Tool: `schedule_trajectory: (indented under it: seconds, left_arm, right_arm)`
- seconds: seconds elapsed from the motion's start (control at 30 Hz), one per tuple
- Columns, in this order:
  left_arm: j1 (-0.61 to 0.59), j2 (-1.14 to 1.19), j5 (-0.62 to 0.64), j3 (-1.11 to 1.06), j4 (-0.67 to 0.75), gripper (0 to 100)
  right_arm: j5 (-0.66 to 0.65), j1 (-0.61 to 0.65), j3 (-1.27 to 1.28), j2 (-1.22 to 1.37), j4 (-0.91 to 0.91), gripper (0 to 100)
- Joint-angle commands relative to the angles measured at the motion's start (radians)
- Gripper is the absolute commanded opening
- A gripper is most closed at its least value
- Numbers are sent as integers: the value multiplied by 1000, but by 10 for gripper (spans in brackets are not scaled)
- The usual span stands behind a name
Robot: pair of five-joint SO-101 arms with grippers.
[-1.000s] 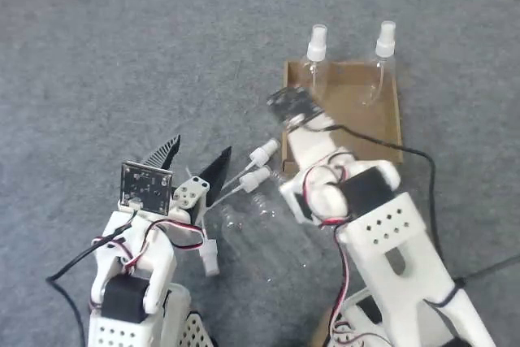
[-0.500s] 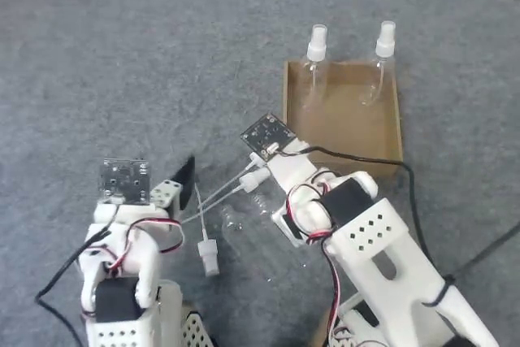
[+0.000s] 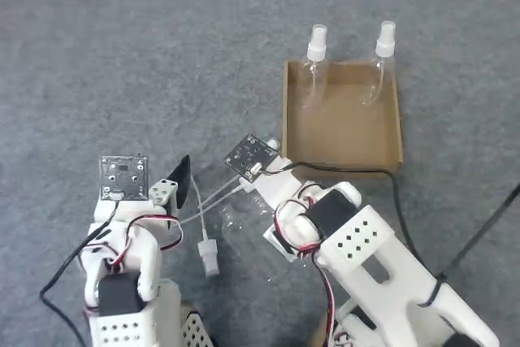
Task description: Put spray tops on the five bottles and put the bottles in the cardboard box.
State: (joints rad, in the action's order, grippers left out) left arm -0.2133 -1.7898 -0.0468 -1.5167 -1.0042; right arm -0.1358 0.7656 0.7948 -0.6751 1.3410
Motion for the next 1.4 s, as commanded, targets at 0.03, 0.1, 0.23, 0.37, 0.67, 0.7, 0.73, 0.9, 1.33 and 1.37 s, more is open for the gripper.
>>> schedule_trajectory:
  seconds: [0.03, 0.1, 0.23, 0.37, 0.67, 0.7, 0.73, 0.9, 1.33, 1.37]
  left_arm:
    - [-5, -11, 9, 4, 26, 268]
    - [-6, -11, 9, 4, 26, 268]
    - [-6, -11, 9, 4, 26, 268]
    - [-6, -11, 9, 4, 26, 268]
    - [-3, -11, 9, 4, 26, 268]
    - [-3, -11, 9, 4, 26, 268]
    - [-3, -11, 9, -2, 28, 268]
    - [-2, -11, 9, -8, 31, 268]
    - [0, -11, 9, -10, 31, 268]
    - [0, -11, 9, -10, 31, 268]
  right_arm:
    - [-14, 7, -8, 73, -71, 328]
    - [-14, 7, -8, 111, -90, 328]
    - [-9, 7, -8, 168, -99, 327]
    - [-5, -7, -5, 177, -99, 326]
    - [-14, -232, -9, 170, -130, 325]
    - [-14, -231, -6, 179, -142, 325]
    - [-14, -228, 5, 180, -151, 325]
    - [-14, -225, 77, 182, -205, 325]
    - [-15, -268, 199, 171, -274, 170]
    - [-15, -288, 199, 171, -274, 158]
